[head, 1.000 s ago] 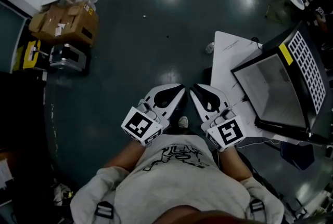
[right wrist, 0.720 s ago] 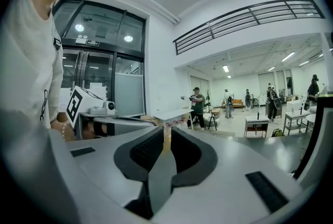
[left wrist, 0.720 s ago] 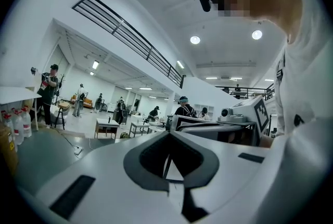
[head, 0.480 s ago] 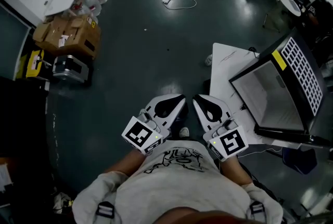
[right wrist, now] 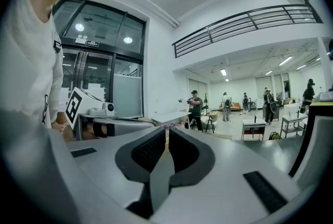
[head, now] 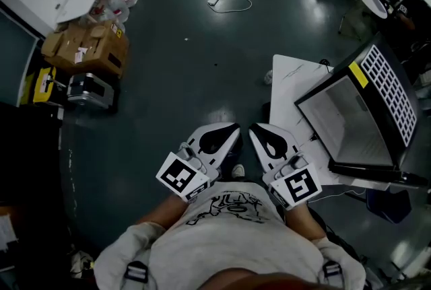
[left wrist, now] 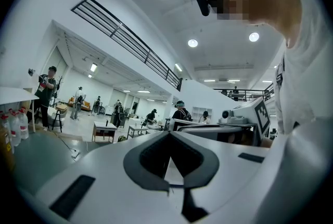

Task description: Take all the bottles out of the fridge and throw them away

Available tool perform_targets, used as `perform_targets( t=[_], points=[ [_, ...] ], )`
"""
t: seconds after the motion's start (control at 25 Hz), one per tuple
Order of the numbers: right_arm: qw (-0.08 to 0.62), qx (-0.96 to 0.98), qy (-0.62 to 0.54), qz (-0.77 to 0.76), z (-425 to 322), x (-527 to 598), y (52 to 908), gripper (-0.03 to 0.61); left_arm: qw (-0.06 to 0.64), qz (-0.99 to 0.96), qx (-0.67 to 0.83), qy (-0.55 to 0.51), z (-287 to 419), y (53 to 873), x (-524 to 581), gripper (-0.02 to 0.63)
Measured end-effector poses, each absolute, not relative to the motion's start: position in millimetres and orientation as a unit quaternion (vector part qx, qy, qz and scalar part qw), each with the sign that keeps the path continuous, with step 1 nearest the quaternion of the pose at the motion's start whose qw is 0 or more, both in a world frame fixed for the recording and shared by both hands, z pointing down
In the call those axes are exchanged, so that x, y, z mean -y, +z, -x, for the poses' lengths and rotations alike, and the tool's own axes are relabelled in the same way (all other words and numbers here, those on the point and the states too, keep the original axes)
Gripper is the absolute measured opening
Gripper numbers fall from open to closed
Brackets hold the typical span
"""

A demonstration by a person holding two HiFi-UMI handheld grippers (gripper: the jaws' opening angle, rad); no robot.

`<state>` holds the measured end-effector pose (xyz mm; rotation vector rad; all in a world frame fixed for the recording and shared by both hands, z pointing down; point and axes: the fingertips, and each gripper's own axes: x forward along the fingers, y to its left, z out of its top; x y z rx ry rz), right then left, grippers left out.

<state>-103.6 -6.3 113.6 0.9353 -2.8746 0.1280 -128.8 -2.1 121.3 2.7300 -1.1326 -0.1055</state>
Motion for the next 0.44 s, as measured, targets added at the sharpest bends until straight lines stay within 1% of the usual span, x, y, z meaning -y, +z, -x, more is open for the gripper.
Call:
perform_targets(
  t=[0.44],
  points=[
    [0.059, 0.95, 0.042, -0.302, 100.0, 2.2, 112.6, 0.041, 0.094, -0.919, 0.38, -0.039, 123.1, 119.6, -0.1, 0.012]
  ],
)
